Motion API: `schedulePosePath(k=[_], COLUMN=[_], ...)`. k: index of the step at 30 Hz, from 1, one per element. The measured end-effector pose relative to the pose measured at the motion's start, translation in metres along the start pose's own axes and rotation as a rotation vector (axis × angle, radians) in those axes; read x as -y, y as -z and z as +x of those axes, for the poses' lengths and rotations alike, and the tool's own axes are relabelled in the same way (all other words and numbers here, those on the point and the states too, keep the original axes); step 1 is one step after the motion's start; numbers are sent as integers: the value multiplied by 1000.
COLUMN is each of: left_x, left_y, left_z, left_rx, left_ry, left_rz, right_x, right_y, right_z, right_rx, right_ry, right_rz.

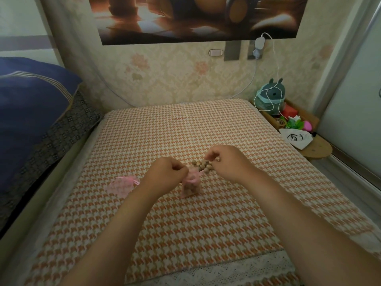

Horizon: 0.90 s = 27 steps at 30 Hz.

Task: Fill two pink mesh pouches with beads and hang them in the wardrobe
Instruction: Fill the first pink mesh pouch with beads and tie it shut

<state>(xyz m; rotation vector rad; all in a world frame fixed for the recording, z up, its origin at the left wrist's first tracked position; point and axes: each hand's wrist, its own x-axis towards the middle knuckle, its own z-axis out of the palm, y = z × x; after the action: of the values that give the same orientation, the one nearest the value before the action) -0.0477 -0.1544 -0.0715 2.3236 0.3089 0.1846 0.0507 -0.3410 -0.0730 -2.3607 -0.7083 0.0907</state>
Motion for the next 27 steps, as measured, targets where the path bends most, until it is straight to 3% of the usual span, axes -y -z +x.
schedulePosePath(k=[3,10,15,21,27], left_x=[0,5,7,10,8], left_y=[3,5,5,2,-1], left_z=[-1,0,1,4,3], left_rx=[7,22,26,28,42], left_ry=[-21,-54,-68,-60,-53], left_rz=[-7,-30,-43,-80,-141], right_x=[-4,-8,-3,18,30], right_y=[-15,-46,-39,-7,-11], right_z=[5,20,22,12,0], right_rx=[83,88,33,-92,7], right_ry=[9,46,13,94,247], right_rz=[-195,-494,-392,-19,-213])
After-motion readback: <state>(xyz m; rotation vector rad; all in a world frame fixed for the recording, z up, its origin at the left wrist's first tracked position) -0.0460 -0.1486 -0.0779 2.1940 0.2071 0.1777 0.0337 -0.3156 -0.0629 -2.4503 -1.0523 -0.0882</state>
